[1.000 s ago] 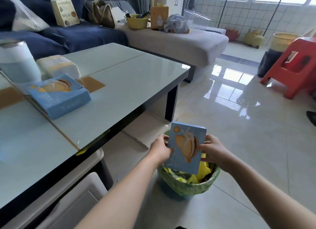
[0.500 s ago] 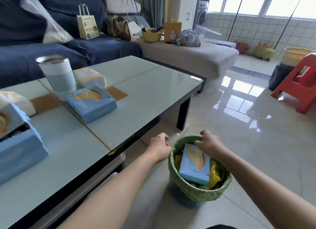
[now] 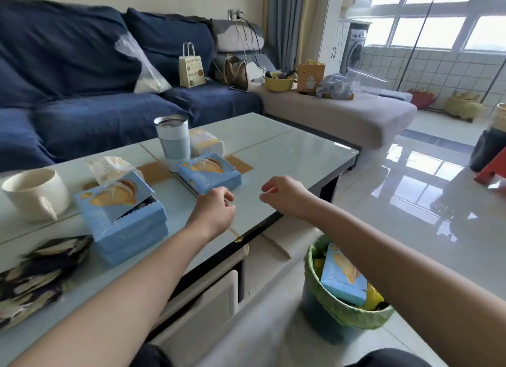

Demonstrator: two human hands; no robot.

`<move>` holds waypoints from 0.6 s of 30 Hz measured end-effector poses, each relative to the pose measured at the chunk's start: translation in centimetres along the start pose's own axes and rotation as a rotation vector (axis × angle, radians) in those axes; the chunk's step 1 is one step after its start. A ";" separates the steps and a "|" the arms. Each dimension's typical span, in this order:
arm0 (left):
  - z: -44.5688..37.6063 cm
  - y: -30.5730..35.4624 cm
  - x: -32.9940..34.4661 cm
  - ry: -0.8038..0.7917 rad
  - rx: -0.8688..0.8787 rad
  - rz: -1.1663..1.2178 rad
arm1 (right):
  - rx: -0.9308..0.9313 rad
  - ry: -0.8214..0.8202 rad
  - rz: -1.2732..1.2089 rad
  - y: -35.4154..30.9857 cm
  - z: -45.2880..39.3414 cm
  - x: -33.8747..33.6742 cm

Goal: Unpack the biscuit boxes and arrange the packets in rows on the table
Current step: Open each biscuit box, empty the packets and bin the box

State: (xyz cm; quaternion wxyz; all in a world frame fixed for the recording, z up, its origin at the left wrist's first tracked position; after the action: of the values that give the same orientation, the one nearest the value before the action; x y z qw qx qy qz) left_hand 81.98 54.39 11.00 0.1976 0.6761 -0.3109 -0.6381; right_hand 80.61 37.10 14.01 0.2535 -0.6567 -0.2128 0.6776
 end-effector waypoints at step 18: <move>-9.9 -6.1 -8.1 0.111 -0.129 0.280 | -0.055 -0.031 0.132 -6.0 -11.5 3.6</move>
State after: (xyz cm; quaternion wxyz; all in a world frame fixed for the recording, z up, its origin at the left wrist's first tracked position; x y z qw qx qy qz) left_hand 92.79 63.02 14.02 0.3444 0.6462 -0.3490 -0.5848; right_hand 92.49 43.51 14.37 0.1866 -0.6655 -0.1915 0.6969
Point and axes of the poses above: each hand's wrist, its own z-axis away from the middle knuckle, its own x-axis out of the palm, y = z × x, the point moved 2 cm from there along -z, towards the middle knuckle, and after that the axes turned 1 degree about x, right-handed, at the moved point
